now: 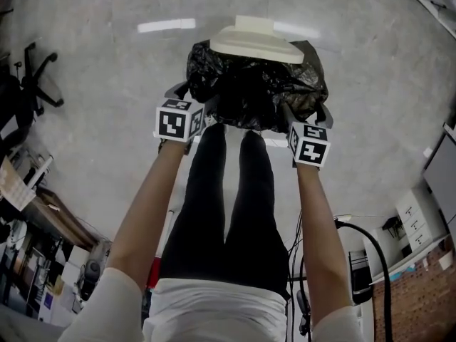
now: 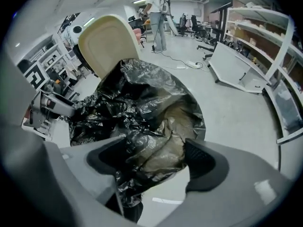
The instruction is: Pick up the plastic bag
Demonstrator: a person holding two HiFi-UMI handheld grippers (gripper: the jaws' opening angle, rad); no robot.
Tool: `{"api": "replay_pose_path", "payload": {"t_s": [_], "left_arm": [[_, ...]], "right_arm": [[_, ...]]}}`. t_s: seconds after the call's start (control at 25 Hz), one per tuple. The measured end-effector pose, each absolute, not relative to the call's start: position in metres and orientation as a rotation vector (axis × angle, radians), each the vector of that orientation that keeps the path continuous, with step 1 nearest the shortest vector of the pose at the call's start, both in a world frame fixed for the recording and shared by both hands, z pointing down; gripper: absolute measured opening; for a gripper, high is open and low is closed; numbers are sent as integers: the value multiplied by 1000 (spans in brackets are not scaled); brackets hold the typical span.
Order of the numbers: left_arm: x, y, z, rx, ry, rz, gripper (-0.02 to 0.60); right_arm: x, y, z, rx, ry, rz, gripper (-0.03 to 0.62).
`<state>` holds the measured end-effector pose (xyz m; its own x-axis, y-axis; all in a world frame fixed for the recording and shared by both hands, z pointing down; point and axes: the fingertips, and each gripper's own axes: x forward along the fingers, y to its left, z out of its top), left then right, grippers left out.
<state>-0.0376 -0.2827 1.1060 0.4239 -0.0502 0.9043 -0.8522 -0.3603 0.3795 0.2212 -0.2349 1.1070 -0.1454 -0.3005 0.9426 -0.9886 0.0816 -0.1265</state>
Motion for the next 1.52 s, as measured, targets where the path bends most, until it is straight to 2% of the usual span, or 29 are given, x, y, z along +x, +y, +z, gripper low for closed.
{"api": "replay_pose_path", "payload": {"t_s": [0.2,0.28,0.48,0.52,0.84,1.52], "left_arm": [[-33,-280,1139,1713,-765,1106,388],[-32,-278,1146,1722,-765,1116,314],[-37,-276,1143,1723,-835,1135,53],[-39,-275,1142,1718,-846,1134,8],[-52,-269,1106,1757,-884,1172,6],[-62,-256,924,1818,-972,1089,6]], "right_arm": [[220,-223,1144,1228,-1519,1159,390],[217,-221,1151,1201,-1524,1163,368],[213,-218,1152,1156,-1573,1129,49],[211,-217,1151,1142,-1591,1133,4],[209,-220,1108,1136,-1676,1125,3],[203,-218,930,1182,-1782,1061,3]]}}
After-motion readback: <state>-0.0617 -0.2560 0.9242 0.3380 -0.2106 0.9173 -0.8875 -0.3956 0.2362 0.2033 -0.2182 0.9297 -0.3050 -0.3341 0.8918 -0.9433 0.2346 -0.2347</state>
